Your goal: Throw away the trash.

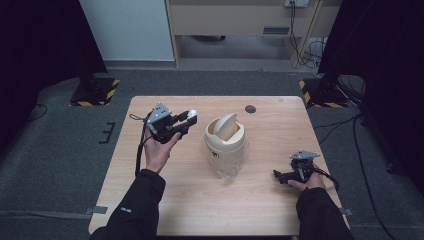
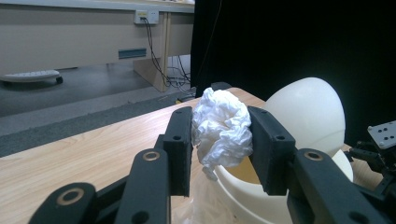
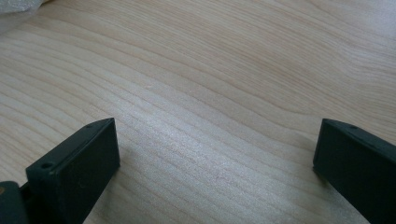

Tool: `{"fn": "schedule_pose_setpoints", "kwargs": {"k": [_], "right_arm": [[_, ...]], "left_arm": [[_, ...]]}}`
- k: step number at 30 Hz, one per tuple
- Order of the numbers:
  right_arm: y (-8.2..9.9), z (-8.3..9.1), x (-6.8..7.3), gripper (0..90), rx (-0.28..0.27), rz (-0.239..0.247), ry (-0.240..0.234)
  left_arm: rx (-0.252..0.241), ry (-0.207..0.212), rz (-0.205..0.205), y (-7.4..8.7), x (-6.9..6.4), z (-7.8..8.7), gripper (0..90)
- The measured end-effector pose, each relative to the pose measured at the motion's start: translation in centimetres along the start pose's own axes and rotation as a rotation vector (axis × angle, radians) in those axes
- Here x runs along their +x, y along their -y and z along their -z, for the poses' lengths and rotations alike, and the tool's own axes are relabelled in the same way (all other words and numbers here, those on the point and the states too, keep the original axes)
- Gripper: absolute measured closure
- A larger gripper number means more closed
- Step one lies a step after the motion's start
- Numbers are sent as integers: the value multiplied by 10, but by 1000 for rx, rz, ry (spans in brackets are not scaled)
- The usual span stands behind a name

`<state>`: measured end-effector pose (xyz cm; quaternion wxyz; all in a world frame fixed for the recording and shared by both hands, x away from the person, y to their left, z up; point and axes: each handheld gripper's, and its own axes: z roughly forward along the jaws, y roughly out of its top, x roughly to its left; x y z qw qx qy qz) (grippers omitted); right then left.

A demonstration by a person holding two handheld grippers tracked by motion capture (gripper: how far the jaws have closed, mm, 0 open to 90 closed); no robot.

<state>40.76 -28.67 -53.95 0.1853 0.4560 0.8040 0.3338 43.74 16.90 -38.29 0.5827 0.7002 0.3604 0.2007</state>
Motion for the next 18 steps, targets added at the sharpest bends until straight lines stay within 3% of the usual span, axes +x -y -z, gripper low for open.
{"fn": "schedule_pose_setpoints", "kwargs": {"k": [18], "right_arm": [[0, 0, 0, 6, -2, -1, -3]], "left_arm": [[42, 17, 15, 11, -4, -27, 616]]}}
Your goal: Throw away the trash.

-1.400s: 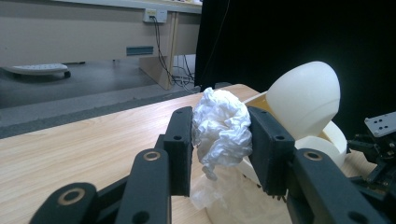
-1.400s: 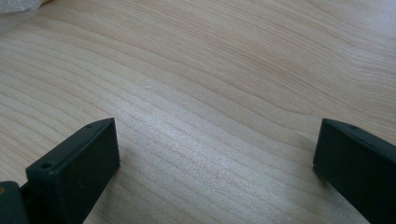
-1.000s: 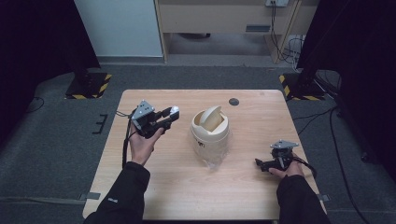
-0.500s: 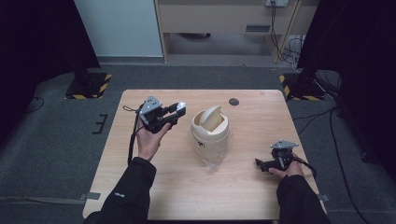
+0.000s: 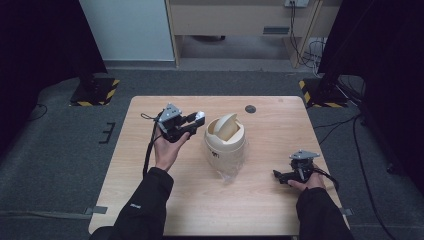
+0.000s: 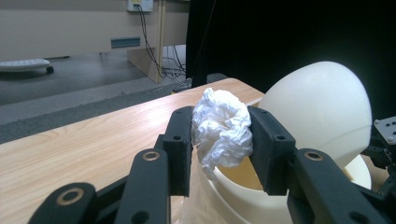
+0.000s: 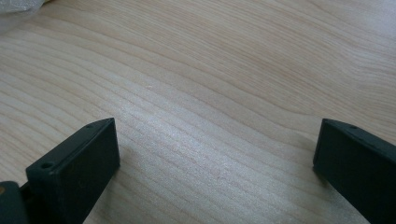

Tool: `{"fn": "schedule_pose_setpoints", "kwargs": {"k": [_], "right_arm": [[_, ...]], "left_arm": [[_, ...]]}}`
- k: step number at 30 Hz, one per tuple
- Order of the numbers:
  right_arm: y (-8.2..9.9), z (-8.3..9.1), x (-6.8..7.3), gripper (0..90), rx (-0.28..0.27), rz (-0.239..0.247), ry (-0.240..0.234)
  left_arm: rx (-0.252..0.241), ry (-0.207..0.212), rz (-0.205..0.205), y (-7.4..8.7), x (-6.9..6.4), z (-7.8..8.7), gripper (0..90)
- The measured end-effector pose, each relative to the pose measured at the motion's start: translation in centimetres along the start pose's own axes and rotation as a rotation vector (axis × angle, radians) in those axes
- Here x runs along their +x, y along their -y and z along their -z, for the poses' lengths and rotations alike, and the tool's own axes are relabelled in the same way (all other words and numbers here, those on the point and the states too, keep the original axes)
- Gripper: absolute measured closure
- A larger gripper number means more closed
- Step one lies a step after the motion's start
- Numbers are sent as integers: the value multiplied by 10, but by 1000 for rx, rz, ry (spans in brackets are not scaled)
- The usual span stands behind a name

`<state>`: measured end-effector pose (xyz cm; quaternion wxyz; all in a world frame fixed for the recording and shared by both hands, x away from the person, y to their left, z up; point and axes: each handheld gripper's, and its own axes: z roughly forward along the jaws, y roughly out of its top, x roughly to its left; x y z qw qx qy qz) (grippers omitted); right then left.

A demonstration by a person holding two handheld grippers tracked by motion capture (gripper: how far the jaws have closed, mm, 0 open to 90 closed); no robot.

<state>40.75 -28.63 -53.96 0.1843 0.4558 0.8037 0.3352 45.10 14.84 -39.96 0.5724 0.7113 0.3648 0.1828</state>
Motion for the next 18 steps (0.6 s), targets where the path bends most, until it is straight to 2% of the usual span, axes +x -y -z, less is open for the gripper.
{"fn": "schedule_pose_setpoints", "kwargs": {"k": [6, 18], "right_arm": [[0, 0, 0, 6, 0, 1, -1], [0, 0, 0, 6, 0, 3, -1]], "left_arm": [[13, 23, 4, 5, -3, -10, 614], [38, 44, 11, 12, -5, -23, 614]]}}
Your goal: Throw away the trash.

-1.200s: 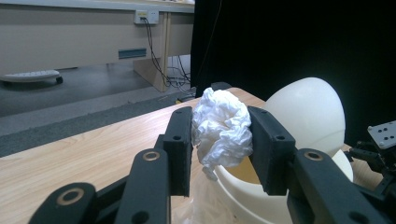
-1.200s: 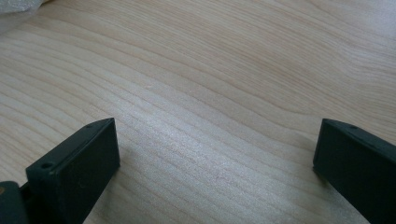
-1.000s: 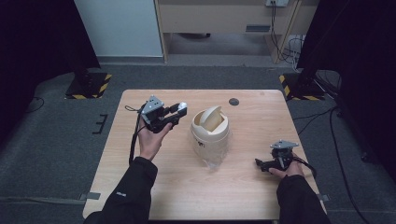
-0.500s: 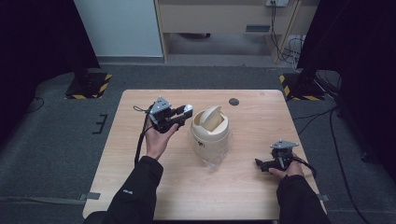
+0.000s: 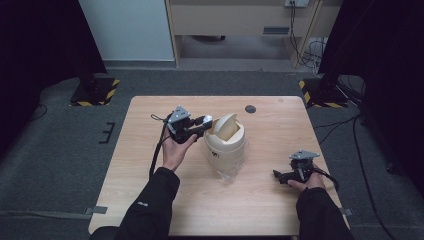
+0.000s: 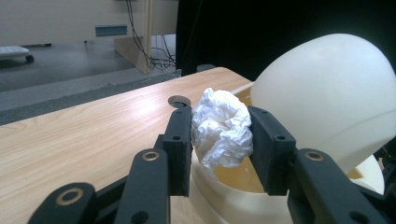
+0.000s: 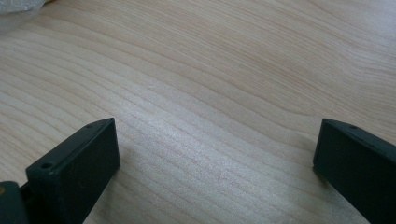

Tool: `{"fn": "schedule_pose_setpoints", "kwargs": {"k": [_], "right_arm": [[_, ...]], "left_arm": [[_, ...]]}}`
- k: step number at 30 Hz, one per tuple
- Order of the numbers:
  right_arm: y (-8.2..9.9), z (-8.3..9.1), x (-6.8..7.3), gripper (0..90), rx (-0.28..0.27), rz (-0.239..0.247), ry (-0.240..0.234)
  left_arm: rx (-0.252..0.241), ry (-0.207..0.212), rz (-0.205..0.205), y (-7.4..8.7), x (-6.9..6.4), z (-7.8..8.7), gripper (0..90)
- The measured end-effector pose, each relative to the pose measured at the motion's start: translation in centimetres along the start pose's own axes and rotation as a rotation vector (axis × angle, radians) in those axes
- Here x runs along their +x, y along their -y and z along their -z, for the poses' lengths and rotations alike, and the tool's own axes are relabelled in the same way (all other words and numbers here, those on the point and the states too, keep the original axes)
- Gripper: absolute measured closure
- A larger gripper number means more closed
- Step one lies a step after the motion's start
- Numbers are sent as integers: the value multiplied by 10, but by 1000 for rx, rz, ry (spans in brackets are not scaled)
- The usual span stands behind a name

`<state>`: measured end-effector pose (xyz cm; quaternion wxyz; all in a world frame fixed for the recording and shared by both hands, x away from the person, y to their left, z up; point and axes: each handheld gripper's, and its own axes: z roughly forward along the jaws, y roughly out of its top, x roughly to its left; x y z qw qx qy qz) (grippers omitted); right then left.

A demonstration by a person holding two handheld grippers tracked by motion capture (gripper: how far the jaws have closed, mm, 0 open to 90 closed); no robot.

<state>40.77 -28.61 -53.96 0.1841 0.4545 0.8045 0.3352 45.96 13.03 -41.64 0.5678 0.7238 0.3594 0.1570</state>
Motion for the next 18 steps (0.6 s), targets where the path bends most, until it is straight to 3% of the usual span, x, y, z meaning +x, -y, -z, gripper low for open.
{"fn": "schedule_pose_setpoints", "kwargs": {"k": [18], "right_arm": [[0, 0, 0, 6, 0, 2, 0]], "left_arm": [[11, 20, 7, 3, -2, -9, 611]]}}
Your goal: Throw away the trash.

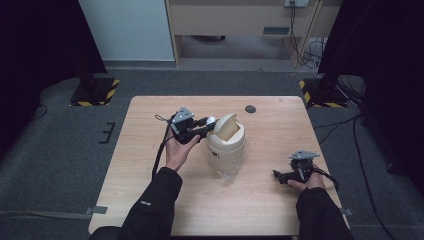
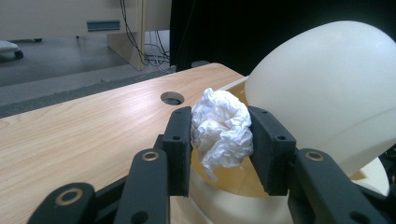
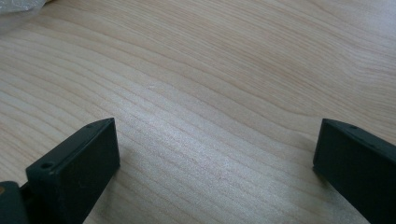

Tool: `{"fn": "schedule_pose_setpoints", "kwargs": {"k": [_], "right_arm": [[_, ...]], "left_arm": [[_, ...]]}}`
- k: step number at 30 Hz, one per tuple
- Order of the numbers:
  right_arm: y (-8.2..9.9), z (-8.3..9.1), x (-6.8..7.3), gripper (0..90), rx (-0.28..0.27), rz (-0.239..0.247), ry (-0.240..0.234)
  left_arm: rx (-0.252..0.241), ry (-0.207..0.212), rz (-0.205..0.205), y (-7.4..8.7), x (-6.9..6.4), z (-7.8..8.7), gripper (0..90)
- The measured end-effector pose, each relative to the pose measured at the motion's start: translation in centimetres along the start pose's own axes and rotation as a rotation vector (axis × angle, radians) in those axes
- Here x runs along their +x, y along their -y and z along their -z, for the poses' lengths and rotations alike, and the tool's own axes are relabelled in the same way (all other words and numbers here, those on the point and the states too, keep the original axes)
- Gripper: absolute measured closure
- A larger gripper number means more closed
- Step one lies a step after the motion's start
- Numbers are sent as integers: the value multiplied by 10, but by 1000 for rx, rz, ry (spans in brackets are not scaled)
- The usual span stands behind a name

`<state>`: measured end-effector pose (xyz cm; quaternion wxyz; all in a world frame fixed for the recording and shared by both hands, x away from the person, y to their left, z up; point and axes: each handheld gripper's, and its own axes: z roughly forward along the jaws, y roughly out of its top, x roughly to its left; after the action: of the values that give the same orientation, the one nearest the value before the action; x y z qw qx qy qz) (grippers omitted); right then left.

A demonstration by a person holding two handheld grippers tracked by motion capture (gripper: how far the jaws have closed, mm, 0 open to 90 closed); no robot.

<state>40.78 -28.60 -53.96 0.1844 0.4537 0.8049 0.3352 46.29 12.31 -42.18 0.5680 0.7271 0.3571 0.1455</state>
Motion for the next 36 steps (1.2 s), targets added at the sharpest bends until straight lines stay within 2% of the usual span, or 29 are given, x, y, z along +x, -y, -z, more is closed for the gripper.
{"fn": "schedule_pose_setpoints", "kwargs": {"k": [12, 21, 27, 30, 32, 36], "right_arm": [[0, 0, 0, 6, 1, 0, -1], [0, 0, 0, 6, 0, 0, -1], [0, 0, 0, 6, 0, 0, 0], [0, 0, 0, 6, 0, 0, 0], [0, 0, 0, 6, 0, 0, -1], [0, 0, 0, 6, 0, 0, -1]], "left_arm": [[-7, 11, 25, 1, 5, -1, 536], [-19, 9, 19, 0, 6, 4, 498], [-20, -25, 5, 0, 12, 19, 480], [-27, -55, 5, 2, 20, 35, 471], [-27, -60, 4, 2, 21, 38, 466], [-22, -81, 0, 10, 26, 57, 460]]}}
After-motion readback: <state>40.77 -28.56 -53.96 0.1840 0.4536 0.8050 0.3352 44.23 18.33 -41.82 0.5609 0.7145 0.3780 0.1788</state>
